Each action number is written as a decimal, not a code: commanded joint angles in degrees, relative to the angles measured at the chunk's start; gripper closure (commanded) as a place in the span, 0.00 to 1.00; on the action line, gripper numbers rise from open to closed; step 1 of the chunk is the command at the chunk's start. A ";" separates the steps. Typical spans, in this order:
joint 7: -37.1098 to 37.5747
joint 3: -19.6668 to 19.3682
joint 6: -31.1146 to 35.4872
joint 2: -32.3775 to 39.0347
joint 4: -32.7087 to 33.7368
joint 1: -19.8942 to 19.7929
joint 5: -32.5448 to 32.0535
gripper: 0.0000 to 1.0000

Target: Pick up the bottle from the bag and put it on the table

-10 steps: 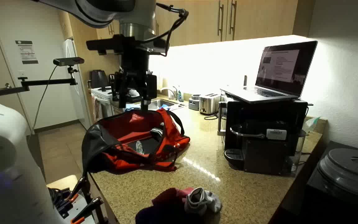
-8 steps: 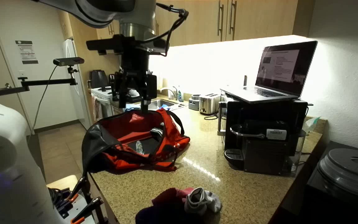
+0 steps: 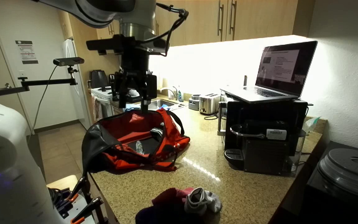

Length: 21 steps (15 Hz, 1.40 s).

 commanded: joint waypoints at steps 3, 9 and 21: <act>0.11 -0.15 -0.11 0.01 0.09 0.22 -0.06 0.00; -2.74 0.15 0.83 3.13 1.26 3.11 0.52 0.00; -21.40 -2.82 -1.64 4.93 4.32 6.30 -0.22 0.00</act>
